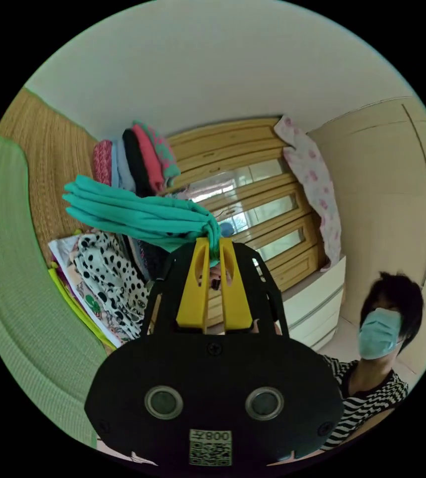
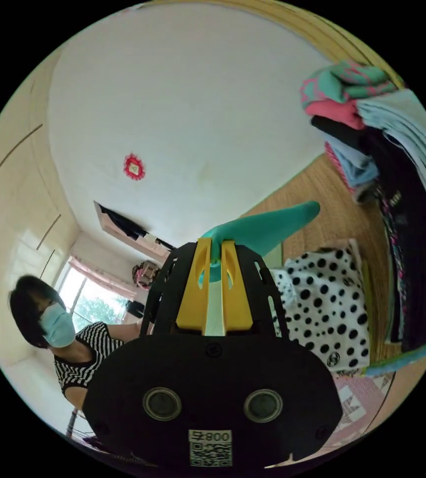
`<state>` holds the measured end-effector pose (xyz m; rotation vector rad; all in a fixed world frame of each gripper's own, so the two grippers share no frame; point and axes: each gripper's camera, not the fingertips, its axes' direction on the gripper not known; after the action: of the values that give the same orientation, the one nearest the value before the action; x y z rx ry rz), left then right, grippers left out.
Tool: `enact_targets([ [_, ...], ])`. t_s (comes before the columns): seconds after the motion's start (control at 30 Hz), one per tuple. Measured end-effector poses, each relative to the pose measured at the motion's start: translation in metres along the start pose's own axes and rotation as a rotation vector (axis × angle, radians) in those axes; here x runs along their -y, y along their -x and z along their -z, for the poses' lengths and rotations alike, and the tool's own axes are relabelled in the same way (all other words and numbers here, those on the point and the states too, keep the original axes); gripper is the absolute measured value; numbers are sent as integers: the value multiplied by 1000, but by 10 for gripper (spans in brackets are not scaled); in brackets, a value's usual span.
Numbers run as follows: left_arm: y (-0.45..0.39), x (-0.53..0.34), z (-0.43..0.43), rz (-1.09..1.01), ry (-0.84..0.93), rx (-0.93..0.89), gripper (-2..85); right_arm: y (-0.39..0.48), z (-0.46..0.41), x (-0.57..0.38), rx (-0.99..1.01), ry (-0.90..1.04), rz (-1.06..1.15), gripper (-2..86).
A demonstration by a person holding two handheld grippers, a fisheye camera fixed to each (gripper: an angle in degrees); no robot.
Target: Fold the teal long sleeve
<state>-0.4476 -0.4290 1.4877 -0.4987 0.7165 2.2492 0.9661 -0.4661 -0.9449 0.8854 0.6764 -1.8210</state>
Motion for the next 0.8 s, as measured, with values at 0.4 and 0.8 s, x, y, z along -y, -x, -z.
enact_targets([
  [0.4,165,-30,-132,50,340,155,33,-94,85,-55,-42,11,-282,22],
  [0.8,284,-62,-198,100,519,376,35,-158,111,-97,-189,113,-525,23],
])
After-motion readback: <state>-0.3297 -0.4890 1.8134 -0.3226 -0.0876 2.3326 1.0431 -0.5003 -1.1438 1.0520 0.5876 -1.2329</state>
